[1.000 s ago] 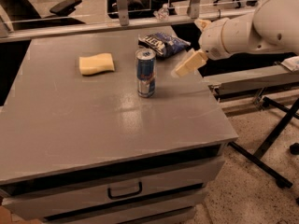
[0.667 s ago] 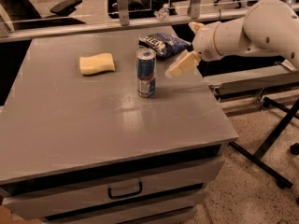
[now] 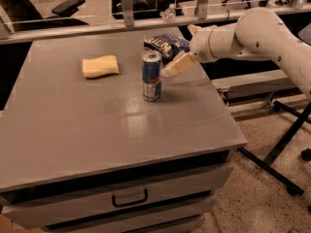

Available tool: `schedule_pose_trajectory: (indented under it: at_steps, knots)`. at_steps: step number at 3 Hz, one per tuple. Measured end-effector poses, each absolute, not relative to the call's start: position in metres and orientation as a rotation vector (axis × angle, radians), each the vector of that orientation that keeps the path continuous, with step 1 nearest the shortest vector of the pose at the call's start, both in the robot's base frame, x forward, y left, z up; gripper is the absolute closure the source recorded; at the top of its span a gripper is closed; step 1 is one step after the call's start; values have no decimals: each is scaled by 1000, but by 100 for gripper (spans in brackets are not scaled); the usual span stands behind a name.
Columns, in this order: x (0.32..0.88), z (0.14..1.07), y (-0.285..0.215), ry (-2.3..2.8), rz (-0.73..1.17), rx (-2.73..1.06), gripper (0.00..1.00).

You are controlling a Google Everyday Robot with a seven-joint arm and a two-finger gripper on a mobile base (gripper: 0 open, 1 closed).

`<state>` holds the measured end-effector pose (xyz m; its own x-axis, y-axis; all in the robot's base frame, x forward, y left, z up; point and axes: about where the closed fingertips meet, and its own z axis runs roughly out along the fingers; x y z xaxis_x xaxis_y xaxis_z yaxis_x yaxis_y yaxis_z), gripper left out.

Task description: Pick blue chip bag

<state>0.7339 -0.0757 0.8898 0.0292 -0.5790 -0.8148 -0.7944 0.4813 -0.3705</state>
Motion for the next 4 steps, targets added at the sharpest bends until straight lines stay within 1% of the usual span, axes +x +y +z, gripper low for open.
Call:
schedule_pose_trajectory:
  at_steps: [1,2,4]
  knots:
    - [749,883,-76,1681,269,-1130,0]
    - [758,881,-78,1693,294,-1065,14]
    - [755,884,-68,1677,359,-1048,60]
